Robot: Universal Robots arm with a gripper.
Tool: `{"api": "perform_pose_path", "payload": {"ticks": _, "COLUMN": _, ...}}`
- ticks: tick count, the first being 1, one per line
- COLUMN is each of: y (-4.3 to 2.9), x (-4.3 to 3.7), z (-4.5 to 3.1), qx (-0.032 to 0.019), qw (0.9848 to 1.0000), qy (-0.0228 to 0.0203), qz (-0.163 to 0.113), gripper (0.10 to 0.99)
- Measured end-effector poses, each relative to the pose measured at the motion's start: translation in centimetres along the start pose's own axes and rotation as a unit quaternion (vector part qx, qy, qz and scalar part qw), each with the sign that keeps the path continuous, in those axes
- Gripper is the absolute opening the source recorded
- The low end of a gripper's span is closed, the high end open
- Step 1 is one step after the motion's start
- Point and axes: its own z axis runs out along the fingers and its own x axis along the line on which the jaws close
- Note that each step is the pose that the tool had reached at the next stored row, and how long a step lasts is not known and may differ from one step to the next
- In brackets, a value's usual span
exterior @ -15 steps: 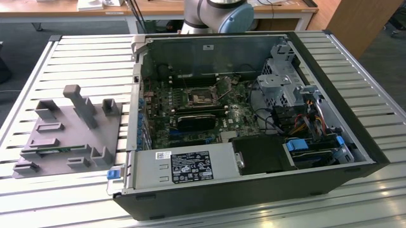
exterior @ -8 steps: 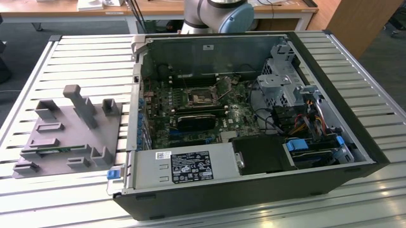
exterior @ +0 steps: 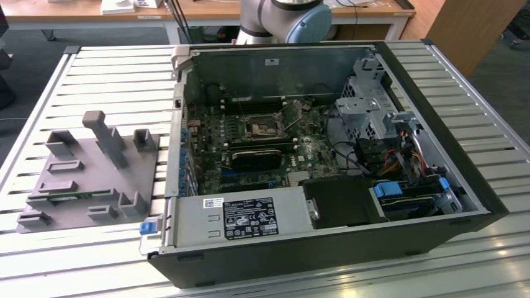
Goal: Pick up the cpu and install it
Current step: 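Pick up the cpu and move it towards the insertion slot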
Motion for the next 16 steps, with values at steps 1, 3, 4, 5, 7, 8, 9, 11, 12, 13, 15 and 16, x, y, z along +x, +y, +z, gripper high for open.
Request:
{"api": "perform_pose_path", "payload": {"ticks": 1, "y": 0.00, "x": -0.12, "z": 0.00, "qx": 0.0000, "qw": 1.0000, "qy": 0.0000, "qz": 0.000, "gripper": 0.541}}
{"api": "perform_pose_path", "payload": {"ticks": 3, "y": 0.01, "x": -0.40, "z": 0.01, "qx": 0.0000, "qw": 1.0000, "qy": 0.0000, "qz": 0.000, "gripper": 0.541}}
{"api": "perform_pose_path", "payload": {"ticks": 4, "y": 0.02, "x": -0.57, "z": 0.01, "qx": 0.0000, "qw": 1.0000, "qy": 0.0000, "qz": 0.000, "gripper": 0.541}}
{"api": "perform_pose_path", "payload": {"ticks": 5, "y": 0.02, "x": -0.76, "z": 0.02, "qx": 0.0000, "qw": 1.0000, "qy": 0.0000, "qz": 0.000, "gripper": 0.541}}
{"api": "perform_pose_path", "payload": {"ticks": 7, "y": 0.03, "x": -1.05, "z": 0.02, "qx": 0.0000, "qw": 1.0000, "qy": 0.0000, "qz": 0.000, "gripper": 0.541}}
{"api": "perform_pose_path", "payload": {"ticks": 8, "y": 0.03, "x": -1.18, "z": 0.02, "qx": 0.0000, "qw": 1.0000, "qy": 0.0000, "qz": 0.000, "gripper": 0.541}}
{"api": "perform_pose_path", "payload": {"ticks": 9, "y": 0.04, "x": -1.30, "z": 0.02, "qx": 0.0000, "qw": 1.0000, "qy": 0.0000, "qz": 0.000, "gripper": 0.541}}
{"api": "perform_pose_path", "payload": {"ticks": 11, "y": 0.05, "x": -1.60, "z": 0.03, "qx": 0.0000, "qw": 1.0000, "qy": 0.0000, "qz": 0.000, "gripper": 0.541}}
{"api": "perform_pose_path", "payload": {"ticks": 12, "y": 0.05, "x": -1.74, "z": 0.03, "qx": 0.0000, "qw": 1.0000, "qy": 0.0000, "qz": 0.000, "gripper": 0.541}}
{"api": "perform_pose_path", "payload": {"ticks": 13, "y": 0.06, "x": -1.86, "z": 0.04, "qx": 0.0000, "qw": 1.0000, "qy": 0.0000, "qz": 0.000, "gripper": 0.541}}
{"api": "perform_pose_path", "payload": {"ticks": 15, "y": 0.07, "x": -2.18, "z": 0.04, "qx": 0.0000, "qw": 1.0000, "qy": 0.0000, "qz": 0.000, "gripper": 0.541}}
{"api": "perform_pose_path", "payload": {"ticks": 16, "y": 0.07, "x": -2.34, "z": 0.04, "qx": 0.0000, "qw": 1.0000, "qy": 0.0000, "qz": 0.000, "gripper": 0.541}}
